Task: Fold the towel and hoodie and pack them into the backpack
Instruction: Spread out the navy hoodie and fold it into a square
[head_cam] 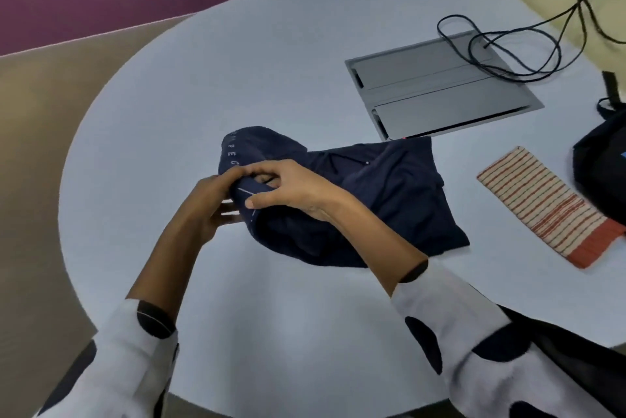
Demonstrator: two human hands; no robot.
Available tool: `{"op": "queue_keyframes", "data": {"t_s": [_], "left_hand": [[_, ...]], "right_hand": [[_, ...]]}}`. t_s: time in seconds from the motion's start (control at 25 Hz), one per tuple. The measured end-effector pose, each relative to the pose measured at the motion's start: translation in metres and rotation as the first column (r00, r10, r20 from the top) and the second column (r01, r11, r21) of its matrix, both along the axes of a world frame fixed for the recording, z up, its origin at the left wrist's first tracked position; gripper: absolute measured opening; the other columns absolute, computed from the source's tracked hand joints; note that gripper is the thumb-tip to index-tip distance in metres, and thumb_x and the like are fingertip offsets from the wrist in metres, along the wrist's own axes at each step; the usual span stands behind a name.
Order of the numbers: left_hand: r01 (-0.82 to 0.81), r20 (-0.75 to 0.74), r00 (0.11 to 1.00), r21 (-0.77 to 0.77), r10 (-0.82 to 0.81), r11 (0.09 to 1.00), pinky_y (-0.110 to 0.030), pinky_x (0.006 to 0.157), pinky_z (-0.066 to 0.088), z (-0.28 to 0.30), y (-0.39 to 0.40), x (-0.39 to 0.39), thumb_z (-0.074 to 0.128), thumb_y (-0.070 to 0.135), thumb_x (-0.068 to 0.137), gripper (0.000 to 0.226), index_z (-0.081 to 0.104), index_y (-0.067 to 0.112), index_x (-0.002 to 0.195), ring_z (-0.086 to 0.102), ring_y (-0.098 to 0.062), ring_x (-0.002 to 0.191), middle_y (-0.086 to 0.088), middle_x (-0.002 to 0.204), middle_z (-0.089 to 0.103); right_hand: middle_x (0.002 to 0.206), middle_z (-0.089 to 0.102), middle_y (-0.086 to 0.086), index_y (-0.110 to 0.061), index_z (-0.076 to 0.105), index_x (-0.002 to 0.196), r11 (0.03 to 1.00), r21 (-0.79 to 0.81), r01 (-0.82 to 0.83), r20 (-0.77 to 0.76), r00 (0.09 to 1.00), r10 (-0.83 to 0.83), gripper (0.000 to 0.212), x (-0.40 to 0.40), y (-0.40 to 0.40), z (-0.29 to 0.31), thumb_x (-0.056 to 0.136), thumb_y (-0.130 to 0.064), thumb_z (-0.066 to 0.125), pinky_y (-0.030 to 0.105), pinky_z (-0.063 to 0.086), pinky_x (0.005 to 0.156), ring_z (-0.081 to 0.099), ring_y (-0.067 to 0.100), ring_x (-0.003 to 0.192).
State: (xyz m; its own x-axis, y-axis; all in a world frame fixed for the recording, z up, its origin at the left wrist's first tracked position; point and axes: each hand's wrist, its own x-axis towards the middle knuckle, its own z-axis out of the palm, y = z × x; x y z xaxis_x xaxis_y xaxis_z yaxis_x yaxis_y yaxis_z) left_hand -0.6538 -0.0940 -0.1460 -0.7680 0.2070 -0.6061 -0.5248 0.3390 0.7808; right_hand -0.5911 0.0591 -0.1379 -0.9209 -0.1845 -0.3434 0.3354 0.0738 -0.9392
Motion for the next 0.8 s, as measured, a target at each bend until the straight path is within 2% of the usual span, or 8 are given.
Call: {"op": "queue_keyframes", "data": {"t_s": [0.16, 0.28, 0.36, 0.4, 0.48, 0.6, 0.68, 0.8], "left_hand": [[-0.151, 0.034, 0.987, -0.100, 0.155, 0.984, -0.032, 0.064, 0.052, -0.064, -0.064, 0.004, 0.066, 0.009, 0.084, 0.047, 0.050, 0.008, 0.128, 0.065, -0.026, 0.086, -0.014, 0.105, 0.066], [-0.131, -0.004, 0.991, -0.140, 0.132, 0.981, -0.033, 0.067, 0.052, -0.093, -0.082, 0.019, 0.069, 0.012, 0.085, 0.056, 0.043, 0.012, 0.135, 0.063, -0.027, 0.089, -0.016, 0.115, 0.062], [-0.114, -0.217, 0.976, -0.372, 0.032, 0.921, -0.038, 0.079, 0.050, -0.095, -0.079, 0.030, 0.070, 0.023, 0.084, 0.062, 0.039, 0.011, 0.136, 0.059, -0.029, 0.095, -0.017, 0.122, 0.056], [-0.138, -0.405, 0.908, -0.528, -0.105, 0.838, -0.041, 0.083, 0.045, -0.096, -0.077, 0.035, 0.069, 0.028, 0.085, 0.058, 0.041, 0.010, 0.133, 0.056, -0.032, 0.098, -0.017, 0.123, 0.052], [-0.153, -0.668, 0.594, -0.640, -0.448, 0.753, -0.041, 0.078, 0.038, -0.099, -0.072, 0.050, 0.061, 0.041, 0.085, 0.045, 0.051, 0.009, 0.114, 0.051, -0.032, 0.093, -0.014, 0.112, 0.051], [0.075, -0.546, 0.228, -0.816, -0.806, 0.574, -0.039, 0.072, 0.038, -0.112, -0.062, 0.072, 0.049, 0.071, 0.076, 0.060, 0.052, 0.015, 0.097, 0.048, -0.025, 0.084, -0.007, 0.100, 0.052], [0.082, -0.397, 0.149, -0.908, -0.906, 0.412, -0.039, 0.071, 0.039, -0.120, -0.055, 0.076, 0.051, 0.077, 0.070, 0.067, 0.053, 0.016, 0.096, 0.049, -0.024, 0.082, -0.006, 0.098, 0.052], [0.023, -0.425, 0.033, -0.905, -0.905, 0.425, -0.038, 0.066, 0.039, -0.122, -0.043, 0.076, 0.064, 0.057, 0.075, 0.045, 0.055, 0.014, 0.085, 0.050, -0.023, 0.072, -0.006, 0.086, 0.056]], "right_hand": [[0.119, 0.064, 0.002, -0.016, 0.062, 0.121, 0.987, 0.143, -0.069, -0.012, 0.997, 0.071, 0.045, -0.003, -0.017, -0.026, 0.079, -0.010, 0.075, 0.024, 0.048, 0.097, 0.061, 0.011, 0.107], [0.086, 0.069, 0.003, -0.010, 0.070, 0.094, 0.906, 0.349, 0.240, -0.066, 0.970, -0.232, 0.018, 0.012, 0.014, -0.048, 0.077, -0.013, 0.077, 0.024, 0.054, 0.081, 0.065, 0.012, 0.075], [0.072, 0.068, 0.007, -0.003, 0.066, 0.081, 0.849, 0.459, 0.263, 0.047, 0.946, -0.319, 0.025, 0.032, 0.028, -0.062, 0.074, -0.022, 0.081, 0.033, 0.059, 0.070, 0.069, 0.023, 0.066], [0.071, 0.069, 0.010, -0.003, 0.063, 0.077, 0.847, 0.495, 0.191, 0.139, 0.946, -0.294, 0.033, 0.045, 0.027, -0.067, 0.071, -0.028, 0.084, 0.036, 0.060, 0.066, 0.070, 0.025, 0.066], [0.076, 0.067, 0.005, -0.014, 0.052, 0.077, 0.784, 0.621, -0.021, 0.229, 0.961, -0.156, 0.047, 0.069, 0.013, -0.077, 0.062, -0.041, 0.087, 0.037, 0.057, 0.065, 0.068, 0.025, 0.070], [0.092, 0.057, -0.004, -0.022, 0.043, 0.093, 0.471, 0.882, -0.022, -0.013, 0.997, 0.070, 0.059, 0.082, -0.011, -0.097, 0.062, -0.054, 0.080, 0.035, 0.043, 0.067, 0.059, 0.022, 0.079], [0.097, 0.056, -0.001, -0.020, 0.052, 0.110, 0.284, 0.955, 0.084, -0.151, 0.963, 0.224, 0.073, 0.078, -0.019, -0.108, 0.055, -0.060, 0.080, 0.035, 0.044, 0.065, 0.058, 0.022, 0.081], [0.096, 0.057, 0.006, -0.014, 0.065, 0.094, 0.114, 0.974, 0.193, -0.222, 0.903, 0.367, 0.076, 0.063, -0.017, -0.116, 0.041, -0.066, 0.081, 0.039, 0.043, 0.072, 0.054, 0.025, 0.084]]}}
